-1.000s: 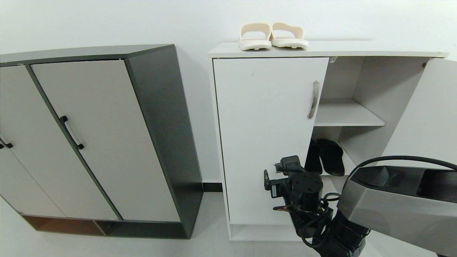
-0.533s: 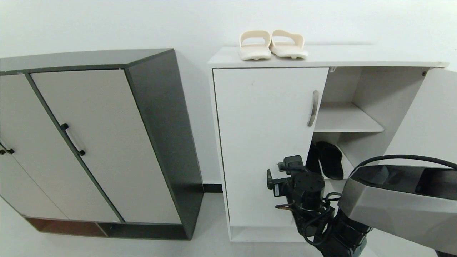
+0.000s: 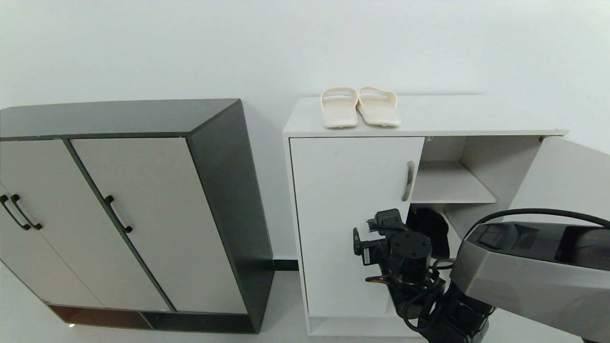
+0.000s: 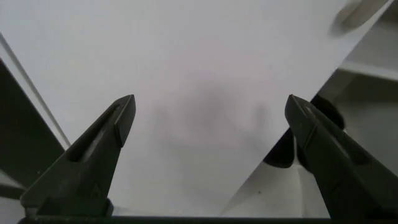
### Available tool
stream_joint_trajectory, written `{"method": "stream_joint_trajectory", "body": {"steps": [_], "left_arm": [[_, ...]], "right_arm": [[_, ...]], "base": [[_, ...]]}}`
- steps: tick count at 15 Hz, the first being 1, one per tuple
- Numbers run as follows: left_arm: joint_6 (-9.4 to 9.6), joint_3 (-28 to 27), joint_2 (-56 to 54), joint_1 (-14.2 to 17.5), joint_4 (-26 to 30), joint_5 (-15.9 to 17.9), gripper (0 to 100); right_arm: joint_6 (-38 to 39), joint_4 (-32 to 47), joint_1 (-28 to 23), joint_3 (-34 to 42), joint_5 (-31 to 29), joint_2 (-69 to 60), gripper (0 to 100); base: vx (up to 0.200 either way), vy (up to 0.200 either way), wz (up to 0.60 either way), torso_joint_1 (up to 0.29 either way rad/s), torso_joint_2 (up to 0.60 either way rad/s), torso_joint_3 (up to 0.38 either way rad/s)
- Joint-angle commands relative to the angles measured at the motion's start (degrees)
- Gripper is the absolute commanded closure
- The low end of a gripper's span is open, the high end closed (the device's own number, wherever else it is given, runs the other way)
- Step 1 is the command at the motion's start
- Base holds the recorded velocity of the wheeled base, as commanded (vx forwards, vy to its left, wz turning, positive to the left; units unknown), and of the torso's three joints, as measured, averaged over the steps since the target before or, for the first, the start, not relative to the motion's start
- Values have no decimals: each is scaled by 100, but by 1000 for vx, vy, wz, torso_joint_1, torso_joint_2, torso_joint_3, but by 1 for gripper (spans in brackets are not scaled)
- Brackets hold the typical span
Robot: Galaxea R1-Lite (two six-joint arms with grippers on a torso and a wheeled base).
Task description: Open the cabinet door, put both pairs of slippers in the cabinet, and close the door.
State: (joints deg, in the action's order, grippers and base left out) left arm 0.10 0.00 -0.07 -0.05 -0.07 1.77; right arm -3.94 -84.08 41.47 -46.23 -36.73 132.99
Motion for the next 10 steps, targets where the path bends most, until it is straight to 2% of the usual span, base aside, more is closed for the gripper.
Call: {"method": "stream_joint_trajectory", "body": {"steps": [1, 10], "left_arm": [[-1, 0, 7, -4, -1, -1, 100], [-1, 0, 7, -4, -1, -1, 100]], "right_arm": [[-2, -3, 1, -9, -1, -1, 0], [-2, 6, 1, 0, -1, 8, 0]], "base": [[0, 0, 0, 163, -466, -315], [0, 0, 0, 181, -490, -316]]}}
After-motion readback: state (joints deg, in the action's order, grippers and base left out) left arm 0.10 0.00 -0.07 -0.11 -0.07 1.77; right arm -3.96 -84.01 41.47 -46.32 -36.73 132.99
